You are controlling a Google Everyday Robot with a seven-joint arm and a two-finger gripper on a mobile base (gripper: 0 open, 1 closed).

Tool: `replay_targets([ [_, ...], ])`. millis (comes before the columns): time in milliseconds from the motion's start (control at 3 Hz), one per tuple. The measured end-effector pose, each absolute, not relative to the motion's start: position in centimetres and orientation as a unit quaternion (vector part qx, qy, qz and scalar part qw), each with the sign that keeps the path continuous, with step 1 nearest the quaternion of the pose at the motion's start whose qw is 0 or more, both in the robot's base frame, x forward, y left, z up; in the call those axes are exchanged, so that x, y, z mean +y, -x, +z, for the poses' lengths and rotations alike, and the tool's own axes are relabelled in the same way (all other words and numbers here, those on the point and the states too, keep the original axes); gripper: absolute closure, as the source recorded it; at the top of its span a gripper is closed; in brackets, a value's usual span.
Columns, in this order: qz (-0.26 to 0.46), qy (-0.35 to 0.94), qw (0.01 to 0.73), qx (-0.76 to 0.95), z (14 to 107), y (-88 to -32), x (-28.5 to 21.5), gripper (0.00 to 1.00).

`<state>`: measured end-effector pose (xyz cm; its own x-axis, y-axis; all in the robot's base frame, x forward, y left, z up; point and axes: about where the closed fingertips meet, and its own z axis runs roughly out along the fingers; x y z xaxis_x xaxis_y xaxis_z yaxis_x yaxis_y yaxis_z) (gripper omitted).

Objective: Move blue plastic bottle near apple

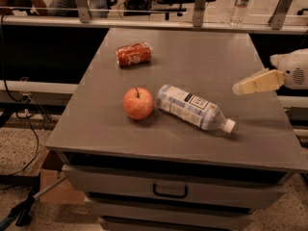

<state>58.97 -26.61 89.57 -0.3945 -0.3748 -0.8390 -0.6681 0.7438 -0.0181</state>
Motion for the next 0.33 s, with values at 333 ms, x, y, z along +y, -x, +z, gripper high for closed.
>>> replay_targets([
  [333, 0.14, 0.299, 0.475, 0.816, 90.36, -60.59, -27.6, 0.0],
])
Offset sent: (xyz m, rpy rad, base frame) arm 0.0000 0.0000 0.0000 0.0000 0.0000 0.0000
